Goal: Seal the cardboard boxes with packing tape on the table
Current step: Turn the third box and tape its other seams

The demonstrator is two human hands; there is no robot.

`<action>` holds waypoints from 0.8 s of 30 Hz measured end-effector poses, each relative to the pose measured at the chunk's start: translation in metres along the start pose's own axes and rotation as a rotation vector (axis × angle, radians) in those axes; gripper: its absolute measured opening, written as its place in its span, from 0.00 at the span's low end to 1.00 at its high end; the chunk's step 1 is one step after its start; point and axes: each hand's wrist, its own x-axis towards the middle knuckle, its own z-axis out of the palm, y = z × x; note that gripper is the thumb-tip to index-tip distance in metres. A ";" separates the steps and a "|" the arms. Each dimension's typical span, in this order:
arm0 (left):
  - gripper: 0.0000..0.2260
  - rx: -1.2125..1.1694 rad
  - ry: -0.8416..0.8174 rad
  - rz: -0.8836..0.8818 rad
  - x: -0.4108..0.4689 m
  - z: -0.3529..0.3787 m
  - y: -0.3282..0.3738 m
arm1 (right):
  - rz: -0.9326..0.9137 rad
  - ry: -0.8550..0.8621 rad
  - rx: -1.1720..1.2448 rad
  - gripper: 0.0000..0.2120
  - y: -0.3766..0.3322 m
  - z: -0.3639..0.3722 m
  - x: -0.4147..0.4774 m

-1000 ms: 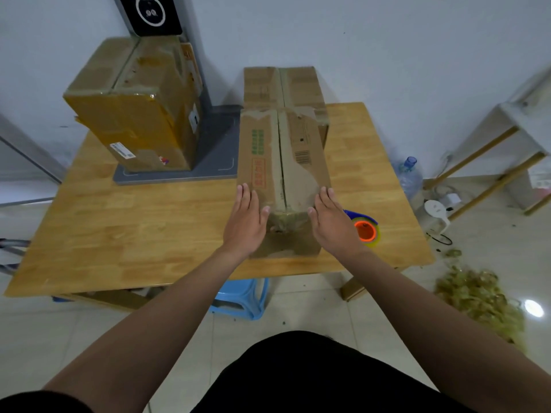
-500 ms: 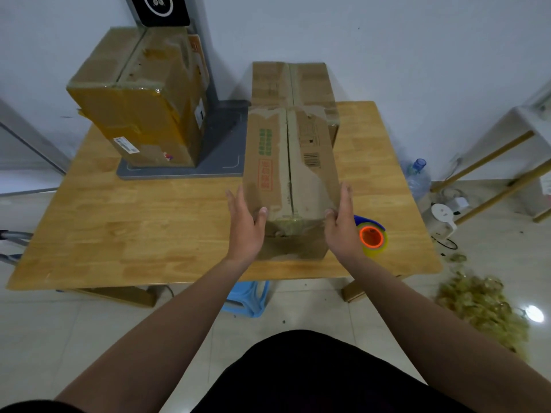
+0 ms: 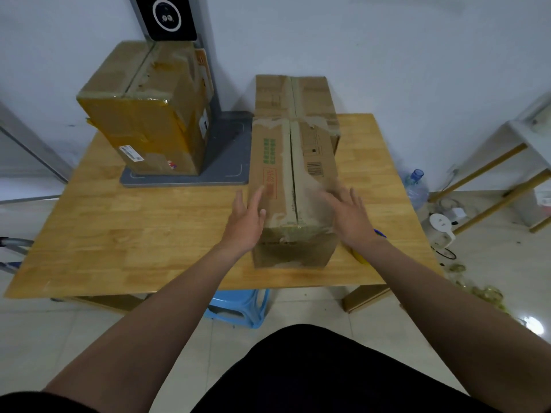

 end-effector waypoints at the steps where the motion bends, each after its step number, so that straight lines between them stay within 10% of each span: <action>1: 0.18 0.166 0.017 0.100 0.001 -0.006 0.006 | -0.100 0.022 -0.043 0.34 -0.004 -0.003 0.001; 5: 0.11 0.476 -0.081 0.404 0.003 -0.013 0.038 | -0.281 0.074 -0.001 0.11 -0.034 -0.001 -0.005; 16: 0.28 0.762 -0.389 0.430 0.019 -0.023 0.046 | -0.162 -0.194 -0.167 0.20 -0.053 -0.011 0.001; 24: 0.36 0.558 -0.497 0.498 0.026 -0.060 0.007 | -0.196 -0.157 -0.014 0.23 -0.037 0.003 0.003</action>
